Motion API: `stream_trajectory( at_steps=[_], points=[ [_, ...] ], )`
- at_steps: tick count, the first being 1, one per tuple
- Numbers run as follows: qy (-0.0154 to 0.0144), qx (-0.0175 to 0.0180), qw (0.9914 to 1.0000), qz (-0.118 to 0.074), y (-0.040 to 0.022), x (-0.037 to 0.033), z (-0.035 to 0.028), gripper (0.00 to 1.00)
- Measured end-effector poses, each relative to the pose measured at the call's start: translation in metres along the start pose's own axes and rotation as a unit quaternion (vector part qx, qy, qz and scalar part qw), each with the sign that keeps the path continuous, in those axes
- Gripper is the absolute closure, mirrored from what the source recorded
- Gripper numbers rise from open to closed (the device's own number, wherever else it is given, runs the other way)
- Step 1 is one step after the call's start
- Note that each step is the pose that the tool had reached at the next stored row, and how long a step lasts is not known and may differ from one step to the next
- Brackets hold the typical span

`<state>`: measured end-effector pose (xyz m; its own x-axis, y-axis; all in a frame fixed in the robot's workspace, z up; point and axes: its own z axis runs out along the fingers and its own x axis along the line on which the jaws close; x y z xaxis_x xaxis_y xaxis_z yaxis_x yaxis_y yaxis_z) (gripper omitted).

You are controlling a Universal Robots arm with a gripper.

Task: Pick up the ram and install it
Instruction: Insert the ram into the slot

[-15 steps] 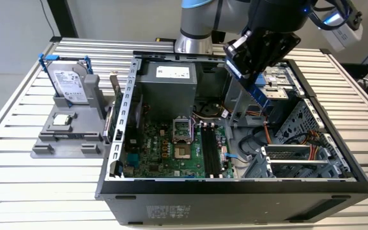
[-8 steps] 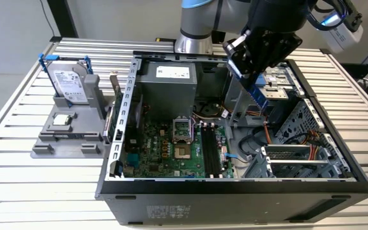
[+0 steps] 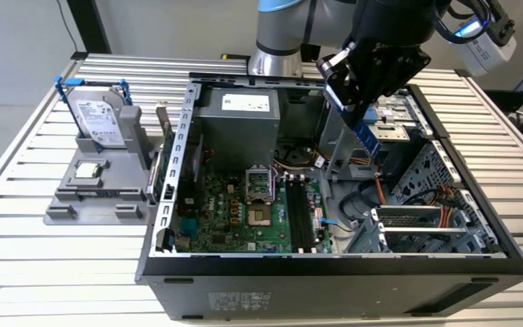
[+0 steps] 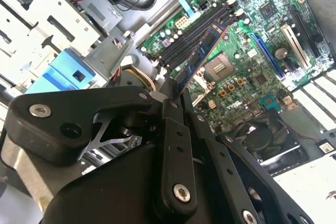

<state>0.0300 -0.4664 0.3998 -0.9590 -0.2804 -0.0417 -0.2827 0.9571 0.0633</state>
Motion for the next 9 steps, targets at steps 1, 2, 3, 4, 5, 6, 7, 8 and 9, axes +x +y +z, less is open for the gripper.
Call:
stream_trajectory(
  at_steps=[1,2,3,4,5,6,7,8,9],
  points=[
    [0.0000,0.0000,1.00000,0.000,0.0000,0.0000,0.0000,1.00],
    [0.0000,0.0000,1.00000,0.001,0.0000,0.0000,0.0000,1.00],
    [-0.0002,0.0001,1.00000,0.002,0.0000,0.0000,0.0001,1.00],
    [-0.0003,0.0002,0.99999,0.005,0.0000,0.0000,0.0002,1.00],
    [-0.0005,0.0003,0.99997,0.008,0.0000,0.0000,0.0002,1.00],
    [-0.0008,0.0005,0.99992,0.013,0.0000,0.0000,0.0004,1.00],
    [-0.0012,0.0008,0.99981,0.019,0.0000,0.0000,0.0005,1.00],
    [-0.0017,0.0011,0.99966,0.026,0.0000,0.0000,0.0007,1.00],
    [-0.0021,0.0014,0.99945,0.033,0.0000,0.0000,0.0010,1.00]
  ],
)
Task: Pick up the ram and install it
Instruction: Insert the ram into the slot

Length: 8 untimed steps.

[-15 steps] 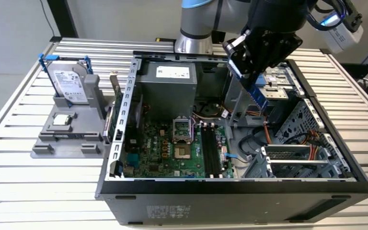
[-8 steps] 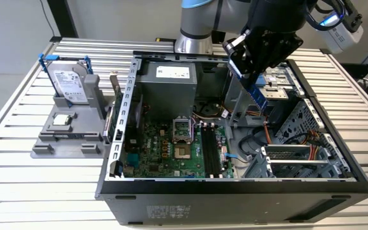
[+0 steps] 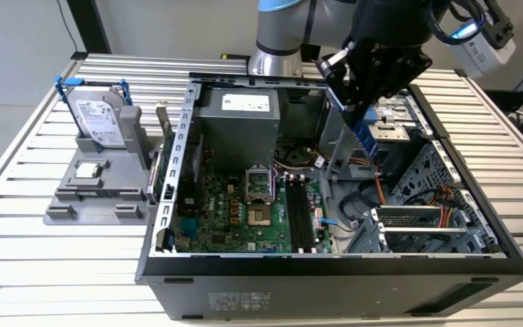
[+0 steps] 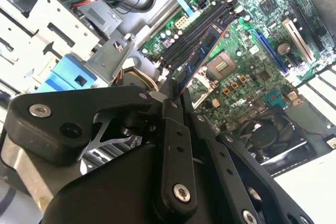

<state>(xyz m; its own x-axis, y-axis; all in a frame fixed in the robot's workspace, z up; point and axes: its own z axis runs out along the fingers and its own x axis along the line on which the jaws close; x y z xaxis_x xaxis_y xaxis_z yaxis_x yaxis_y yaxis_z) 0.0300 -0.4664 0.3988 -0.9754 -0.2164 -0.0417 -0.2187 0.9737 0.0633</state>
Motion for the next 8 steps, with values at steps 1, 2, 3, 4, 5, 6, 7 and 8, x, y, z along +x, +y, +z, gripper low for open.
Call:
stream_trajectory(
  at_steps=[1,2,3,4,5,6,7,8],
  points=[
    [-0.0004,0.0003,0.99998,0.006,0.0000,0.0000,0.0002,1.00],
    [-0.0008,0.0007,0.99992,0.013,0.0000,0.0000,0.0004,1.00],
    [-0.0011,0.0012,0.99982,0.019,-0.0001,0.0000,0.0006,1.00],
    [-0.0014,0.0018,0.99969,0.025,-0.0001,0.0000,0.0008,1.00],
    [-0.0017,0.0023,0.99952,0.031,-0.0001,0.0001,0.0011,1.00],
    [-0.0021,0.0027,0.99931,0.037,-0.0001,0.0001,0.0014,1.00],
    [-0.0024,0.0031,0.99907,0.043,-0.0001,0.0001,0.0016,1.00],
    [-0.0027,0.0034,0.99886,0.048,-0.0001,0.0001,0.0017,1.00]
  ],
)
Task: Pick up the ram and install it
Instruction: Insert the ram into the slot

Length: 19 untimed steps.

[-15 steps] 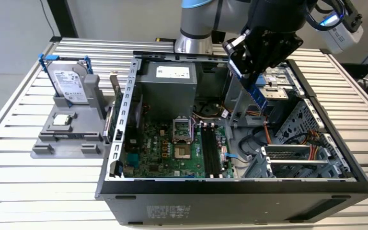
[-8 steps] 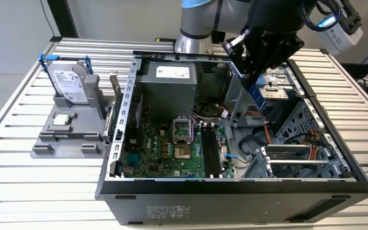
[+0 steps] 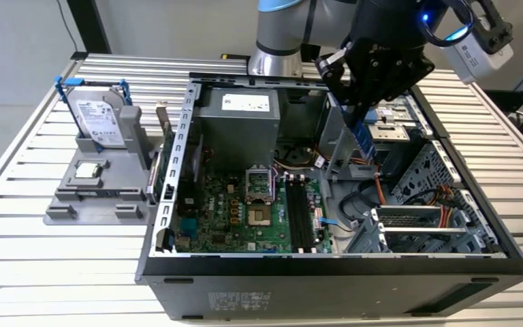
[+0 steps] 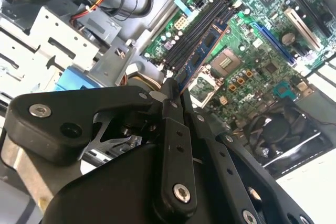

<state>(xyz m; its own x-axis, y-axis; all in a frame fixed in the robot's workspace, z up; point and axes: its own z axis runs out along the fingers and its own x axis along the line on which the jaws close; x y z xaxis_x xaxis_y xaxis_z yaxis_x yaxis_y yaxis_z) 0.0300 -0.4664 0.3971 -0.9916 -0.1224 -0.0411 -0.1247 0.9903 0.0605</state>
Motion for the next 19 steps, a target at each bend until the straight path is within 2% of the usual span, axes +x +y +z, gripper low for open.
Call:
stream_trajectory(
  at_steps=[9,19],
  points=[
    [-0.0010,0.0006,0.99988,0.016,0.0000,0.0000,0.0006,1.00],
    [-0.0011,0.0007,0.99985,0.017,0.0000,0.0001,0.0008,1.00]
  ],
)
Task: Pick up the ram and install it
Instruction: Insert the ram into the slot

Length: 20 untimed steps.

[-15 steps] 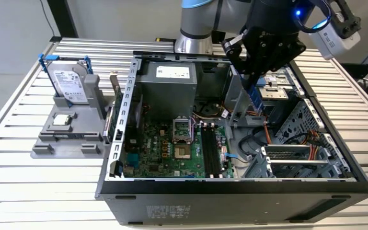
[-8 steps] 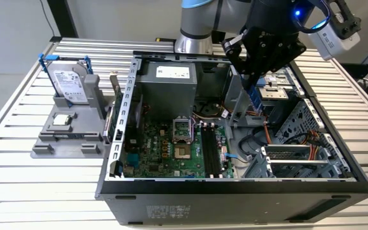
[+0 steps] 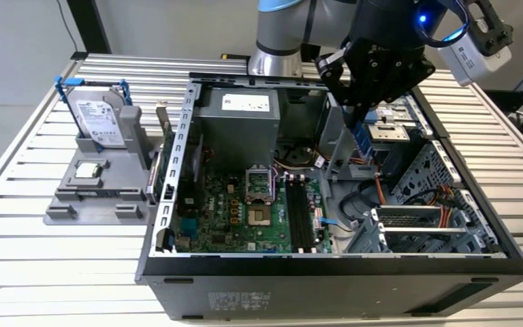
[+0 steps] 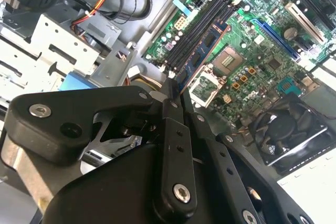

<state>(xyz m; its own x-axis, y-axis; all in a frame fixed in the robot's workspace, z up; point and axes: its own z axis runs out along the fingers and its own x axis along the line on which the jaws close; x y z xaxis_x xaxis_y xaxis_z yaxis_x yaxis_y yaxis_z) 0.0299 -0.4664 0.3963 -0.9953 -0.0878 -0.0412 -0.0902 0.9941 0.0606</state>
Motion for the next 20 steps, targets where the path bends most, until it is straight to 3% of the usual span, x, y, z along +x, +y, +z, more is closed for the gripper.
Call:
stream_trajectory(
  at_steps=[7,14,20],
  points=[
    [-0.0006,0.0004,0.99994,0.011,0.0002,0.0060,0.0047,1.00],
    [-0.0021,0.0016,0.99935,0.036,-0.0005,0.0072,0.0173,1.00],
    [-0.0023,0.0017,0.99929,0.038,-0.0010,0.0077,0.0282,1.00]
  ],
)
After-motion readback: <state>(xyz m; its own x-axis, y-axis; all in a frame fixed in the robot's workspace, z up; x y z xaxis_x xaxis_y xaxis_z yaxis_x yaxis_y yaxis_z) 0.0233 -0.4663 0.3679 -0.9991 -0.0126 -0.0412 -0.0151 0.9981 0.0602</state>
